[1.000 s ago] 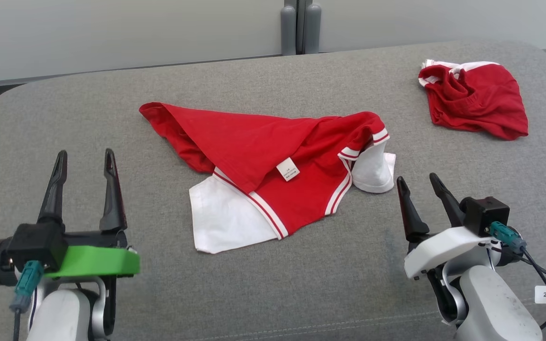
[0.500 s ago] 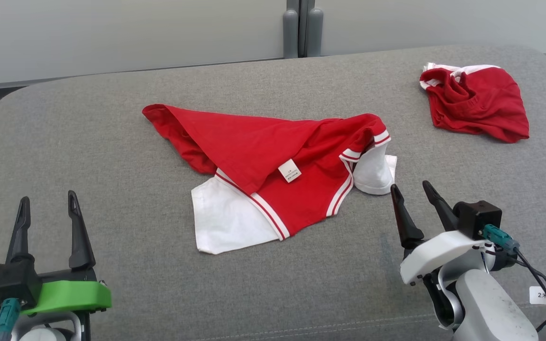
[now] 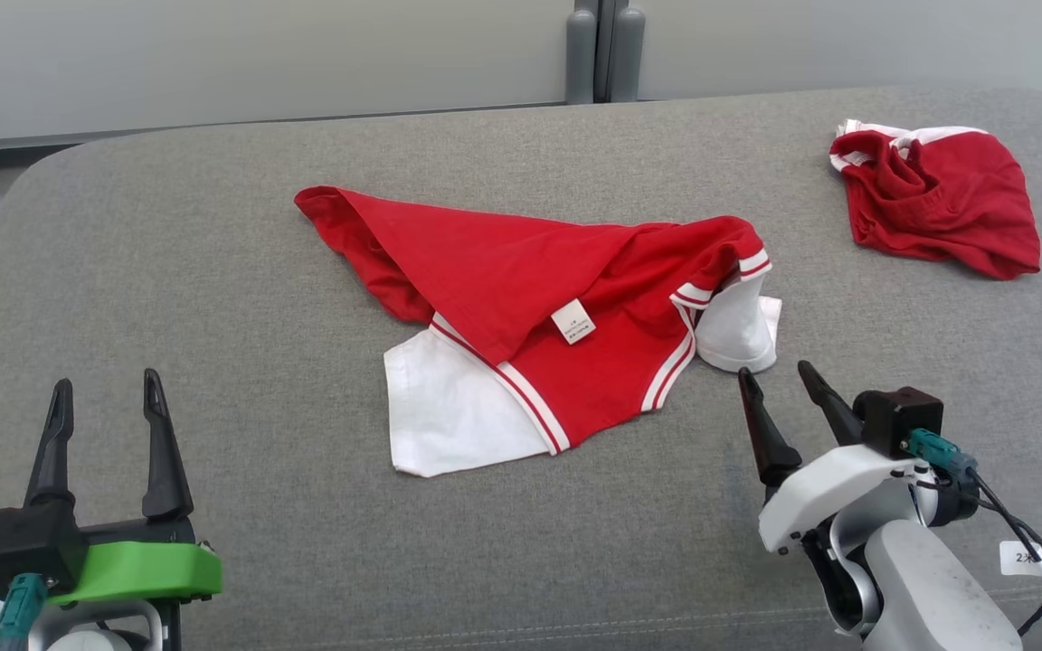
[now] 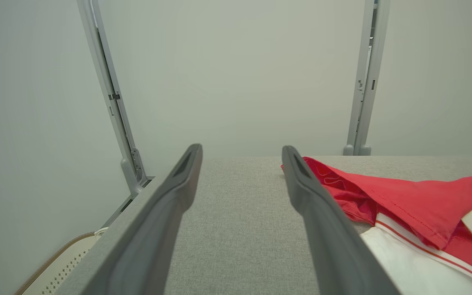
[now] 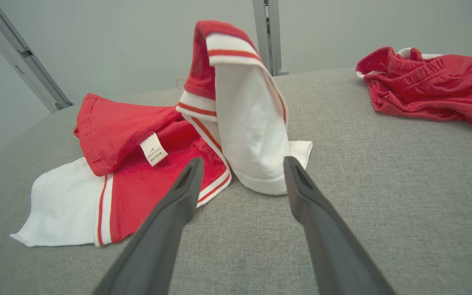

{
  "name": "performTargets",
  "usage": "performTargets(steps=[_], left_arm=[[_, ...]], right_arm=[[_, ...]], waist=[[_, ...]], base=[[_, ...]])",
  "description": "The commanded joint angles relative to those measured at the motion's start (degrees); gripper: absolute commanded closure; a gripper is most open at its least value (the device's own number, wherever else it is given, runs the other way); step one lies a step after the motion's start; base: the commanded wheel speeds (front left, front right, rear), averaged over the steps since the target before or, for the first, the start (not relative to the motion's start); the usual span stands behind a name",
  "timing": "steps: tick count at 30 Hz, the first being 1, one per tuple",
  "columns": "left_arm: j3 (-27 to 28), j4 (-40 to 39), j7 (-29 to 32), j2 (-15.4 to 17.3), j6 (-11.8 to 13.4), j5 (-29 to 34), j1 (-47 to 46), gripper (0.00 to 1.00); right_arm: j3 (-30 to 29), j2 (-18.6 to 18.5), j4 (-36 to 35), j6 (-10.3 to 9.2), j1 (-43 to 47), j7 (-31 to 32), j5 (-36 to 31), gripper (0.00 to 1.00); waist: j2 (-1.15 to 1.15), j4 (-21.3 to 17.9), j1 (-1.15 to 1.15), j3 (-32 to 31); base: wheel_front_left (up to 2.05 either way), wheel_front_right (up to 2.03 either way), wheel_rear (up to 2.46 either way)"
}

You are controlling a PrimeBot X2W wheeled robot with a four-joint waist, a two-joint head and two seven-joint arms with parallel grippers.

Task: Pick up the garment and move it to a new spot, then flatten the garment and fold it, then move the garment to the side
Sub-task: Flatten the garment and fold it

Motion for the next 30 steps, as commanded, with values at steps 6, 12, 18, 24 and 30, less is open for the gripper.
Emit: performTargets(steps=[6, 12, 18, 24, 30], left_arm=[[0.41, 0.08, -0.11, -0.86, -0.75, 1.14, -0.66, 0.0], [0.35, 0.44, -0.11, -1.83, -1.6, 1.93, -1.23, 0.0], [0.05, 0.84, -0.11, -2.73, -2.37, 2.41, -1.32, 0.0], [0.27, 1.2, -0.11, -3.25, -2.93, 2.88, -1.88, 0.0], [0.62, 1.51, -0.11, -3.48, -3.24, 3.24, -1.88, 0.0]], right_arm=[[3.08, 0.29, 2.06, -0.02, -2.08, 2.73, 1.03, 0.0], [6.65, 0.98, 8.9, -0.02, -6.47, 8.48, 4.07, 0.0], [9.37, 1.16, 16.34, -0.02, -10.73, 10.98, 5.95, 0.0], [10.64, 1.77, 24.19, -0.02, -14.18, 9.64, 8.97, 0.0], [12.09, 2.43, 29.88, -0.02, -16.82, 8.59, 11.05, 0.0]], waist=[[0.0, 0.94, 0.0, 0.16], [0.0, 2.77, 0.0, 0.19], [0.0, 4.58, 0.0, 0.28], [0.0, 6.6, 0.0, 0.29], [0.0, 7.59, 0.0, 0.18]], base=[[0.0, 0.0, 0.0], [0.0, 0.0, 0.0], [0.0, 0.0, 0.0], [0.0, 0.0, 0.0], [0.0, 0.0, 0.0]])
